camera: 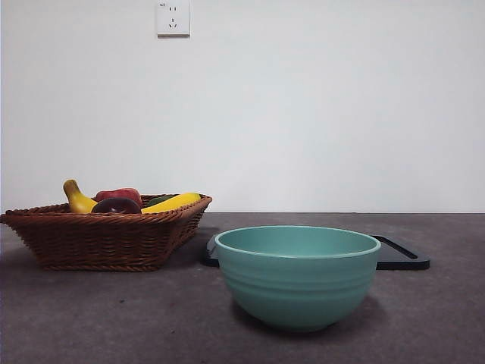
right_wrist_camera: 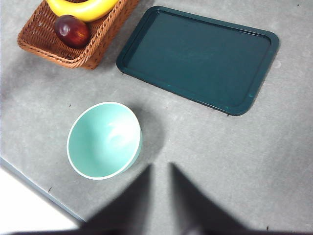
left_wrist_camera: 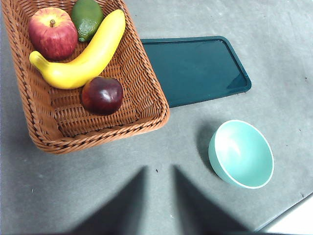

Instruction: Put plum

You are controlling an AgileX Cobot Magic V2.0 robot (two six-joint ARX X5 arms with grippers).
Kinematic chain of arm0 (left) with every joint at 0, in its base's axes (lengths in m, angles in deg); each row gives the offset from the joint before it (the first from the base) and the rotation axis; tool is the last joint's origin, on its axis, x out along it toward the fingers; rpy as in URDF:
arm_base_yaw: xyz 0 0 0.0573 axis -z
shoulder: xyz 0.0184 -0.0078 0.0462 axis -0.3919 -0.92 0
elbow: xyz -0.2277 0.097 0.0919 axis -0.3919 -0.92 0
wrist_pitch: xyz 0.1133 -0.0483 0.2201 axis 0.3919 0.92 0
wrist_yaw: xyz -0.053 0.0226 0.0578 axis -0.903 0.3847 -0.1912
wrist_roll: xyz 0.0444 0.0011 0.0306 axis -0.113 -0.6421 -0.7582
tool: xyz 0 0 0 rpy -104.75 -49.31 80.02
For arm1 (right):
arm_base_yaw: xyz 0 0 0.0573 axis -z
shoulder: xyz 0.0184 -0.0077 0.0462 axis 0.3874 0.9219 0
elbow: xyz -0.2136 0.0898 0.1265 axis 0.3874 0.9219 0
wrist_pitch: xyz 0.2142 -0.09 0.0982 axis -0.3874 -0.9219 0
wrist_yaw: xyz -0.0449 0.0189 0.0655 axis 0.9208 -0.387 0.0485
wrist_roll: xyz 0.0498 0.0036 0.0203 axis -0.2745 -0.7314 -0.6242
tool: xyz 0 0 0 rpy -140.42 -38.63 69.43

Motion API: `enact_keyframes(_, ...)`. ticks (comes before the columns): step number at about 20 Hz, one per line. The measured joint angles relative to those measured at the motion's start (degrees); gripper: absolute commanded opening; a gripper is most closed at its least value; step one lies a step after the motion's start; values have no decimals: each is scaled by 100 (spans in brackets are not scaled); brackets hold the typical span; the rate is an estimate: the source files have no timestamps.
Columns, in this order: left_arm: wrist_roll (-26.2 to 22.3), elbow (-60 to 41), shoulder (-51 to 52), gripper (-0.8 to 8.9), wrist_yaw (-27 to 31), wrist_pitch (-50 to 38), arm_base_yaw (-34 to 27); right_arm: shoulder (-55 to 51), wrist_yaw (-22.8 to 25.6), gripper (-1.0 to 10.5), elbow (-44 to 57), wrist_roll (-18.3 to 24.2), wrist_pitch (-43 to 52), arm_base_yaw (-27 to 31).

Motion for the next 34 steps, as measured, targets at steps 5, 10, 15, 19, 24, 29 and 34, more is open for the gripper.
enact_keyframes(5,0,0,0,473,0,0,0,0,0,382,0,-2,0,0)
enact_keyframes(10,4,0,0,473,0,0,0,0,0,382,0,-2,0,0)
enact_keyframes(15,9,0,-11,468,0,-4,0,0,0,382,0,-2,2,0)
enact_keyframes(19,76,66,-341,468,17,-116,166,0,0,382,0,-4,39,0)
enact_keyframes(24,179,708,-1276,467,828,-339,706,0,0,382,0,-4,39,0)
enact_keyframes(29,186,1274,-2592,464,1637,-442,1102,0,0,382,0,-4,39,0)
enact_keyframes(34,188,1298,-3685,464,1808,-1016,1257,0,0,382,0,-4,39,0)
